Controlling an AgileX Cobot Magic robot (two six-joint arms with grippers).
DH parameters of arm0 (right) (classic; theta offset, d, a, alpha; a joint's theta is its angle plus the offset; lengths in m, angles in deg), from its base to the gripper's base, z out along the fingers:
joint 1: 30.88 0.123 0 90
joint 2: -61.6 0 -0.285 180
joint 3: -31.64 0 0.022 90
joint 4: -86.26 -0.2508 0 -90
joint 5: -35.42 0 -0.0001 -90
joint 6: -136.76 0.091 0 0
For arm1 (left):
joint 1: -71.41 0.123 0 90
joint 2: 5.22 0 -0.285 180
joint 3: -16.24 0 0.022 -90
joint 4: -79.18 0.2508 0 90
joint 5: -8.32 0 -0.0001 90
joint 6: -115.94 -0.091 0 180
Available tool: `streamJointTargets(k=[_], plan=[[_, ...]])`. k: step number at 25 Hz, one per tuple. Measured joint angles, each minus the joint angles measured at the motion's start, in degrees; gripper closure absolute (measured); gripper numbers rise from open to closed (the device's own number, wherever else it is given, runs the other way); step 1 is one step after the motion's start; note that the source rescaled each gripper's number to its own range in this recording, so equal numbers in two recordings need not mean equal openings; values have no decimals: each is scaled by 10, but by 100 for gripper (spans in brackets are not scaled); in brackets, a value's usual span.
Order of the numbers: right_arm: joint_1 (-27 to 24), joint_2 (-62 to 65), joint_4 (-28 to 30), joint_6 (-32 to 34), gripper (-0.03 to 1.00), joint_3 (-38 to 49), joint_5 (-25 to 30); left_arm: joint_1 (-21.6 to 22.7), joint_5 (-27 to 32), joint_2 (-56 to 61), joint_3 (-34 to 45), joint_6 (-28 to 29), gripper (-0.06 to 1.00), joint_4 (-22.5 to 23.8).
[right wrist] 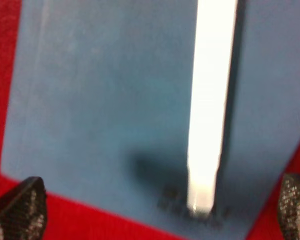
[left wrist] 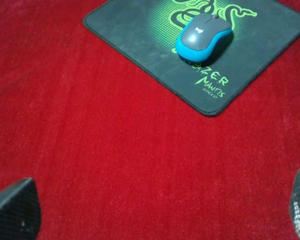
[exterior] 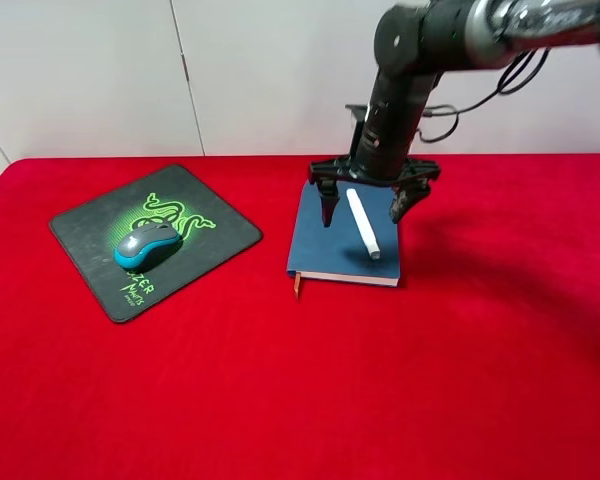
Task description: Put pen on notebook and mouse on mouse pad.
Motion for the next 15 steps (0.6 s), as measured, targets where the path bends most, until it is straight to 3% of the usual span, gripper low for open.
streamJointTargets(k=[4,11,15], plan=[[0,34,4,-21,-3,0,59,0,0,0,0,0,-5,0],[0,117,6,-47,-3,3,70,0,0,0,0,0,-5,0],[0,203,8,-80,-3,57,70,0,0,0,0,0,-5,0]])
